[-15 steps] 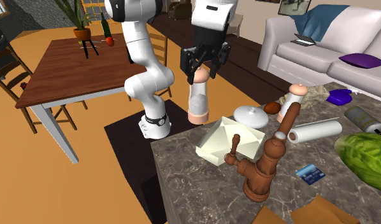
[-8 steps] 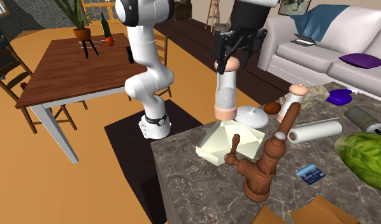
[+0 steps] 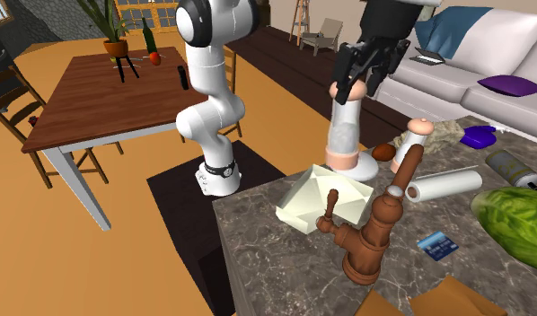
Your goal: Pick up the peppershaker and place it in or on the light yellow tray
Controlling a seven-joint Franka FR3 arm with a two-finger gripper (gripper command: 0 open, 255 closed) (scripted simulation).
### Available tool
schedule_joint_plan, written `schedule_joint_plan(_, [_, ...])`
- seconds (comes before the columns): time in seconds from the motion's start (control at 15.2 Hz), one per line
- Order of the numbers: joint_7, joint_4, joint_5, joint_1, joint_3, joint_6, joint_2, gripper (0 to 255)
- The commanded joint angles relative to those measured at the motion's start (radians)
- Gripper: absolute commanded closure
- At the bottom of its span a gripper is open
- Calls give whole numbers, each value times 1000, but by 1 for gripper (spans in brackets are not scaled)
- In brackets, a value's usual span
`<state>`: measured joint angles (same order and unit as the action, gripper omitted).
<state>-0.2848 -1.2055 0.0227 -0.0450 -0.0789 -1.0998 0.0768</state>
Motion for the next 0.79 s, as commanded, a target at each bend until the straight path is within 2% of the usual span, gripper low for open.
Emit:
schedule_joint_plan(0.0, [3,-52,1,2,1,-35,-18,255])
schedule_joint_plan(0.73, [12,-314,5,4,4,-214,-101,255])
